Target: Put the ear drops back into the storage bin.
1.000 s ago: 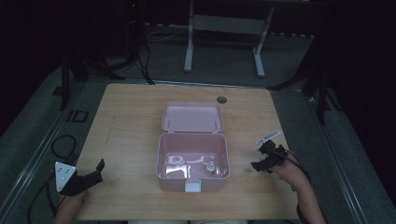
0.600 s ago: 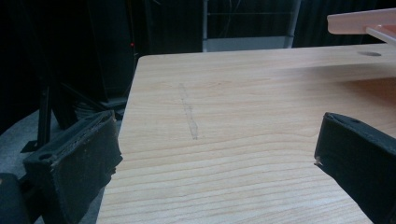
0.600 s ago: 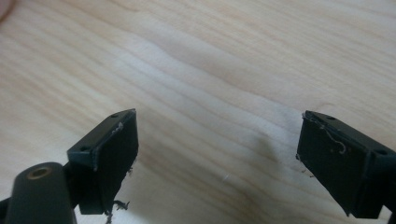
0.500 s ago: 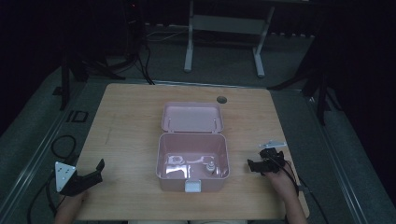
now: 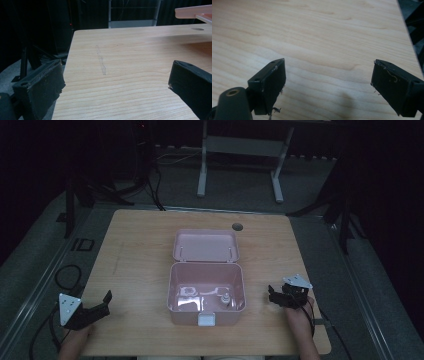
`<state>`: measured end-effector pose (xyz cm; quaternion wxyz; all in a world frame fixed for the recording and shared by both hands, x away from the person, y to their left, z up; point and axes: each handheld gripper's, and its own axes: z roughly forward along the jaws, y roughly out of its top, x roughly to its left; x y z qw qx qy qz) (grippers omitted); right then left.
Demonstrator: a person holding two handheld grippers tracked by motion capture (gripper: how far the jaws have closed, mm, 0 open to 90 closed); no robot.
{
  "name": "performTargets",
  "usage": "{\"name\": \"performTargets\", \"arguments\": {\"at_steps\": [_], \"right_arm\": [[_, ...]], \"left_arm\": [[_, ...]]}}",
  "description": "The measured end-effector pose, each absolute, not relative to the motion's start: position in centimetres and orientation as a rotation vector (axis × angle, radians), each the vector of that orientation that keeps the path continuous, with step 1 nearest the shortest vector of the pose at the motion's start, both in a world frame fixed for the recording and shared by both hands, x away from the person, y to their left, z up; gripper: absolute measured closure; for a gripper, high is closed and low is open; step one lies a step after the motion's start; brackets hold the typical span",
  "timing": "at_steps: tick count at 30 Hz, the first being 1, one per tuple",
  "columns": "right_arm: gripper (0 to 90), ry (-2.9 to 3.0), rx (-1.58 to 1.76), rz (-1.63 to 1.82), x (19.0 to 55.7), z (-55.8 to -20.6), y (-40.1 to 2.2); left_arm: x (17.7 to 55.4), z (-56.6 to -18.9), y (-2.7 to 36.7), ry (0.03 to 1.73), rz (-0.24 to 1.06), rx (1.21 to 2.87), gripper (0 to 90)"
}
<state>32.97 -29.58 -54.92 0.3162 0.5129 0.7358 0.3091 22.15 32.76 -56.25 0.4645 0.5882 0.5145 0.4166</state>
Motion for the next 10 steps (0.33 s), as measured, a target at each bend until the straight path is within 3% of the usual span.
{"name": "performTargets", "arguments": {"at_steps": [10], "right_arm": [[12.2, 1.818, 1.374, 0.872, 32.49, -54.97, -30.32]], "left_arm": [[22.13, -56.25, 32.80, 1.263, 1.023, 1.444, 0.4]]}}
